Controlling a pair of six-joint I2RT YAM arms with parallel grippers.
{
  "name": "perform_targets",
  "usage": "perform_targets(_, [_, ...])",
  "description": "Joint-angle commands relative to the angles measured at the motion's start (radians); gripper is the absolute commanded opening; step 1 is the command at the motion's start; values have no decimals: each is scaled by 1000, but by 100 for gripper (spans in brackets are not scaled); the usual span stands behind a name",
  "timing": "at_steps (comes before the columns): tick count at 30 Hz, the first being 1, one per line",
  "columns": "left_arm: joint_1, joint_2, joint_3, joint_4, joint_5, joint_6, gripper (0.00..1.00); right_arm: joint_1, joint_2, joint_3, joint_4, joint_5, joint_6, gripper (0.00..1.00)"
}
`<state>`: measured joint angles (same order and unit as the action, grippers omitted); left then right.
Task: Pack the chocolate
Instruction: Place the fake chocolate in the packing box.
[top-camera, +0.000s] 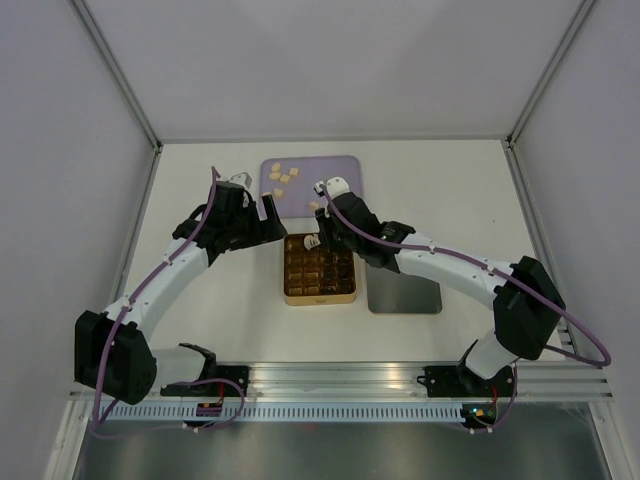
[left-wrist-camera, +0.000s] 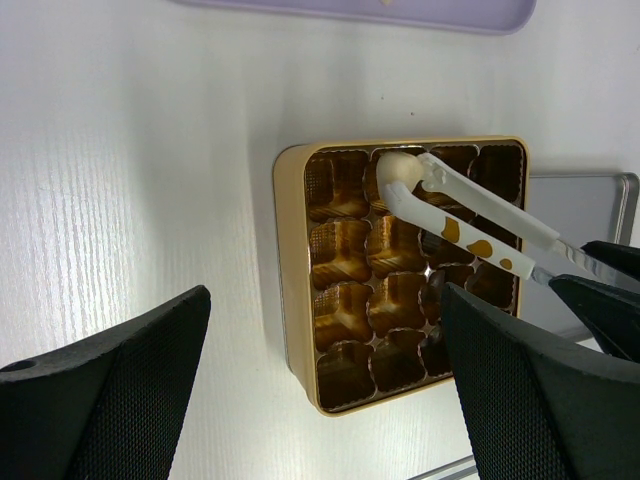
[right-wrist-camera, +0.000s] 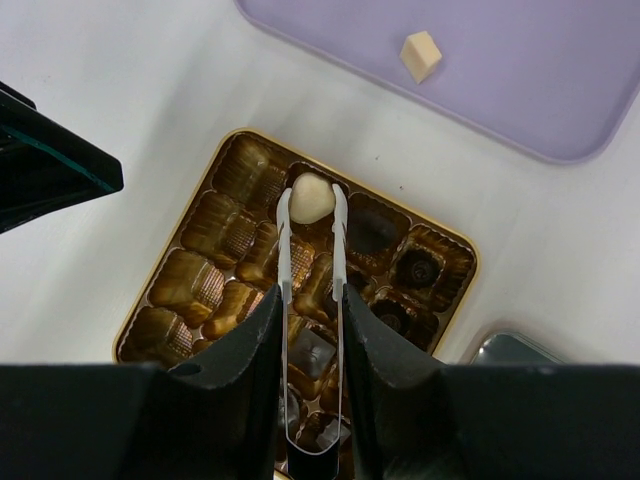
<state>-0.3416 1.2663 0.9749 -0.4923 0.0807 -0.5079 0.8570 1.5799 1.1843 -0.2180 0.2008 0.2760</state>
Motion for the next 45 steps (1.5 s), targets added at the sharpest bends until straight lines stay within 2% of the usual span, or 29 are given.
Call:
perform_targets(1, [6, -28, -5, 24, 8, -17, 100, 16, 11, 40, 23, 42, 15, 4])
perform_targets(9, [6, -38, -8, 23, 11, -18, 99, 27, 28, 67, -1, 75, 35, 4])
perform_targets(15, [6, -44, -10, 24, 11, -17, 100, 27, 64, 158, -118, 112, 80, 6])
perform_targets(30, [6, -48, -8, 26, 13, -17, 100, 28, 100, 193, -176, 98, 83, 6])
perform_targets(45, [6, -54, -12, 26, 10, -17, 100, 28, 173, 311, -308, 100, 89, 8])
